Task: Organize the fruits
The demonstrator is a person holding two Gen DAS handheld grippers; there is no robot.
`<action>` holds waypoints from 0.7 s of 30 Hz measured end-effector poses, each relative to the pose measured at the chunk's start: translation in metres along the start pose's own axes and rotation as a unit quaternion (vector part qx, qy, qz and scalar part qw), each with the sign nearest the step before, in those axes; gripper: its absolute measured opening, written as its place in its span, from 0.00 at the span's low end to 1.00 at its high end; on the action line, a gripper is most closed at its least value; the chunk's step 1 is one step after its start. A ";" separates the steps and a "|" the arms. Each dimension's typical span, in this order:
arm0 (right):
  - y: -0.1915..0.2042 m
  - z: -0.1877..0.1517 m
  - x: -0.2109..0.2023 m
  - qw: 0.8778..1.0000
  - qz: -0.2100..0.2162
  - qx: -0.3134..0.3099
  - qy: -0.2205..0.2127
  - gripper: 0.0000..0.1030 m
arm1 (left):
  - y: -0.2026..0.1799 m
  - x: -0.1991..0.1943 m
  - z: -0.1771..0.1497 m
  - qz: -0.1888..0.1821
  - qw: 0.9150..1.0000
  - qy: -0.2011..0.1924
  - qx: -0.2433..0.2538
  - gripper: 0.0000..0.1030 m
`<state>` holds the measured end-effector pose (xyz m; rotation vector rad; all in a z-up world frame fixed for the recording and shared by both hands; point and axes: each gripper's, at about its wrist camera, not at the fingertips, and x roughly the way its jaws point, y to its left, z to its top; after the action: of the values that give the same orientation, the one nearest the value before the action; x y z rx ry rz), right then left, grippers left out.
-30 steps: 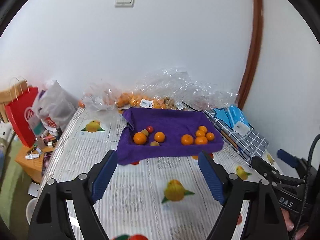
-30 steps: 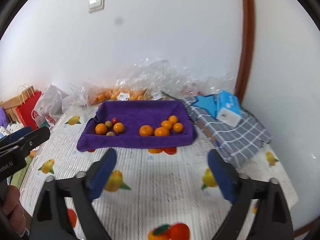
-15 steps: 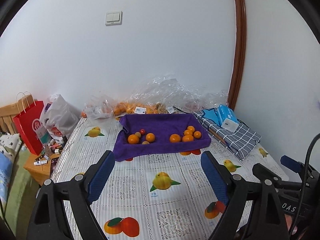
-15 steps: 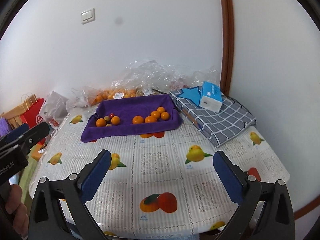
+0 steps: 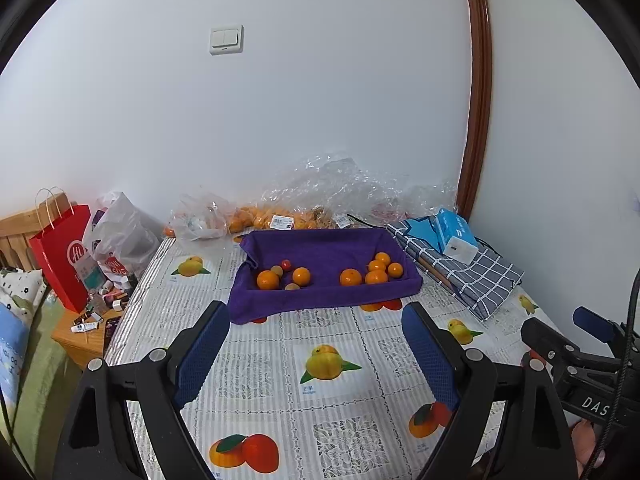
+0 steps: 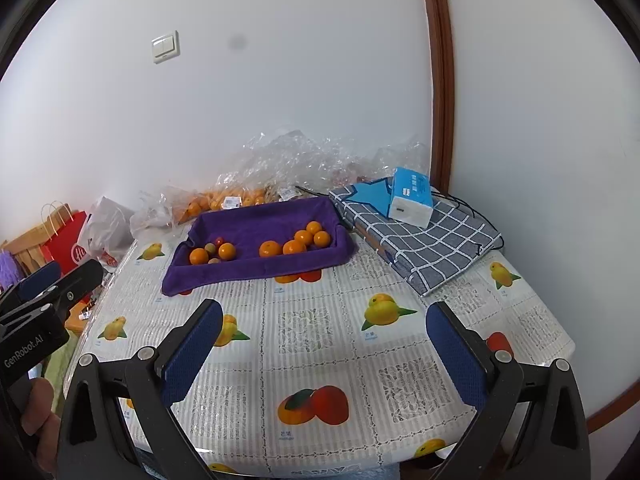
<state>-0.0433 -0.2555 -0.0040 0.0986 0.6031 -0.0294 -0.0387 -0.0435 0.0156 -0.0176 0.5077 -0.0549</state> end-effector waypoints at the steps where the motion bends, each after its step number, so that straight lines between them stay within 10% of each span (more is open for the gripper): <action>1: 0.001 0.000 0.000 1.000 -0.001 -0.001 0.000 0.98 | 0.000 0.000 0.000 0.000 1.000 -0.001 0.000 0.85; 21: 0.015 -0.004 0.009 1.000 0.003 -0.014 0.011 0.98 | 0.011 -0.003 0.000 0.007 1.000 -0.001 -0.014 0.85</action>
<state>-0.0373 -0.2403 -0.0106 0.0735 0.6245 -0.0148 -0.0402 -0.0322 0.0168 -0.0417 0.5058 -0.0336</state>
